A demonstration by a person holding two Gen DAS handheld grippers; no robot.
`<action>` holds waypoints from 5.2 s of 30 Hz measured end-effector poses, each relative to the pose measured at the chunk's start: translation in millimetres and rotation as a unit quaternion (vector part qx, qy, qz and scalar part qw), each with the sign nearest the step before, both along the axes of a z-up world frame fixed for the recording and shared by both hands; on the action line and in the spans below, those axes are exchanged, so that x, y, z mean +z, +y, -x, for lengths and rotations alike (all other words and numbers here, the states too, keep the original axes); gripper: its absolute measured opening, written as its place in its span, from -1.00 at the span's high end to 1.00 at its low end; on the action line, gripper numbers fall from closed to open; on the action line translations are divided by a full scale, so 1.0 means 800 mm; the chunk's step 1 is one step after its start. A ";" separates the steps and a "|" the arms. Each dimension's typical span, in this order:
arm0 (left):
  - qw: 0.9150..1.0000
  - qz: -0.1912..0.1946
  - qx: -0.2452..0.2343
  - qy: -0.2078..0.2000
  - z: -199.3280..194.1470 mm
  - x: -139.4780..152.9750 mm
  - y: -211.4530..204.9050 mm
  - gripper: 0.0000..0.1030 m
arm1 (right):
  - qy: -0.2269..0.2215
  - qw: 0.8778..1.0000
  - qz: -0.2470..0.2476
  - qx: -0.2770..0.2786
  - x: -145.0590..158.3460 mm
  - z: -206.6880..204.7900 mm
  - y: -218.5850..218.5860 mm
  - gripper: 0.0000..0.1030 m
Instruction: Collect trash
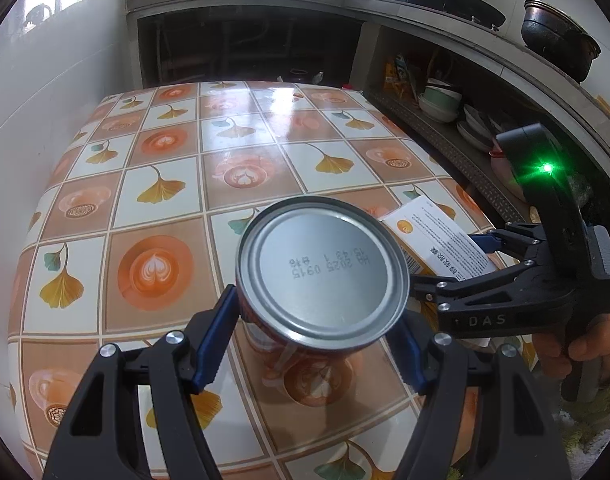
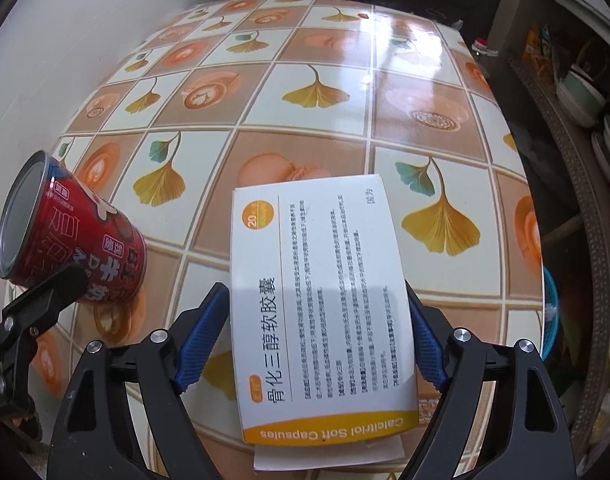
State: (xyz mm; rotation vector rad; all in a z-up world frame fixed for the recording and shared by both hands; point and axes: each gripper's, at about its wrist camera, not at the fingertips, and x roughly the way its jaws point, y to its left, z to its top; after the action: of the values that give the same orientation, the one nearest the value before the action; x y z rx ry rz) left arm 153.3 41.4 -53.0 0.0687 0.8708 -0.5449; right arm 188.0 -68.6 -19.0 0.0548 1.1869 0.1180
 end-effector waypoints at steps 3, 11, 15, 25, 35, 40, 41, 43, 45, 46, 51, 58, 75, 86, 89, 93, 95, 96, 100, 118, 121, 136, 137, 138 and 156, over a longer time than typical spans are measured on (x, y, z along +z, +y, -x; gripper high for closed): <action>1.000 0.001 0.000 -0.001 0.000 -0.001 0.001 -0.32 | -0.002 1.000 0.010 0.004 -0.001 0.000 0.003 -0.53; 1.000 0.000 0.000 -0.001 -0.001 0.000 0.000 -0.32 | -0.009 1.000 0.009 0.004 0.004 0.007 -0.003 -0.33; 1.000 0.000 0.000 -0.001 -0.001 0.000 0.001 -0.32 | -0.012 1.000 0.009 0.003 0.005 0.010 -0.003 -0.31; 1.000 0.000 0.002 -0.001 -0.004 0.002 0.004 -0.31 | -0.019 1.000 -0.004 -0.004 0.012 0.013 -0.008 -0.30; 1.000 0.004 0.010 0.003 -0.005 0.002 0.005 -0.31 | -0.025 1.000 -0.013 -0.008 0.019 0.014 -0.015 -0.30; 1.000 0.005 0.009 0.003 -0.005 0.002 0.004 -0.31 | -0.028 0.999 -0.017 -0.012 0.022 0.015 -0.020 -0.30; 1.000 0.006 0.009 0.003 -0.003 0.002 0.003 -0.31 | -0.028 0.999 -0.017 -0.012 0.022 0.016 -0.021 -0.30; 1.000 0.006 0.009 0.001 -0.003 0.003 0.002 -0.31 | -0.029 0.999 -0.018 -0.013 0.022 0.016 -0.022 -0.30; 1.000 0.007 0.010 0.000 -0.002 0.004 0.001 -0.31 | -0.028 0.999 -0.018 -0.013 0.022 0.017 -0.022 -0.30; 1.000 0.008 0.010 0.000 -0.001 0.004 0.000 -0.31 | -0.028 0.999 -0.018 -0.013 0.022 0.017 -0.022 -0.30; 1.000 0.008 0.010 -0.001 0.001 0.006 0.000 -0.31 | -0.029 0.999 -0.020 -0.013 0.023 0.017 -0.023 -0.30; 1.000 0.009 0.011 -0.002 0.002 0.008 -0.001 -0.31 | -0.030 0.999 -0.021 -0.013 0.024 0.017 -0.023 -0.30; 1.000 0.001 0.012 -0.010 0.009 0.018 -0.010 -0.31 | -0.042 0.998 -0.038 -0.013 0.033 0.021 -0.026 -0.30; 0.999 0.003 -0.021 -0.033 0.003 0.061 -0.060 -0.31 | -0.092 0.989 -0.095 -0.066 0.067 0.045 -0.102 -0.30; 0.998 0.008 -0.052 -0.039 -0.001 0.078 -0.096 -0.31 | -0.116 0.982 -0.101 -0.108 0.080 0.063 -0.149 -0.30; 0.992 0.019 -0.117 -0.049 -0.004 0.101 -0.165 -0.31 | -0.138 0.968 -0.100 -0.185 0.087 0.099 -0.229 -0.30; 0.988 0.023 -0.144 -0.043 -0.007 0.106 -0.201 -0.31 | -0.140 0.957 -0.090 -0.239 0.081 0.125 -0.278 -0.30; 0.985 0.029 -0.163 -0.036 -0.010 0.108 -0.228 -0.31 | -0.137 0.951 -0.088 -0.264 0.074 0.138 -0.301 -0.30; 0.974 0.038 -0.223 -0.017 -0.015 0.104 -0.318 -0.31 | -0.109 0.928 -0.079 -0.347 0.037 0.185 -0.376 -0.30; 0.929 -0.101 -0.305 0.183 -0.065 -0.109 -0.656 -0.31 | 0.054 0.879 -0.143 -0.451 -0.196 0.151 -0.531 -0.30; 0.926 -0.124 -0.292 0.204 -0.075 -0.150 -0.682 -0.31 | 0.079 0.874 -0.154 -0.454 -0.226 0.132 -0.542 -0.30; 0.929 -0.123 -0.275 0.215 -0.091 -0.187 -0.719 -0.41 | 0.078 0.865 -0.146 -0.474 -0.260 0.131 -0.556 -0.45; 0.930 -0.119 -0.280 0.207 -0.088 -0.179 -0.718 -0.41 | 0.073 0.865 -0.143 -0.475 -0.258 0.133 -0.555 -0.46; 0.930 -0.114 -0.285 0.201 -0.086 -0.171 -0.717 -0.41 | 0.069 0.866 -0.140 -0.475 -0.252 0.138 -0.552 -0.46; 0.952 0.044 -0.294 0.078 0.004 0.070 -0.474 -0.64 | -0.053 0.906 -0.116 -0.404 -0.108 0.226 -0.448 -0.48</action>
State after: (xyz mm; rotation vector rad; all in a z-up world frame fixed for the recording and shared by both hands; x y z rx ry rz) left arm 149.7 -338.1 2.7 0.2096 0.9782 -1.1599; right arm 7.5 -427.2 -105.2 0.7352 0.9566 -0.4669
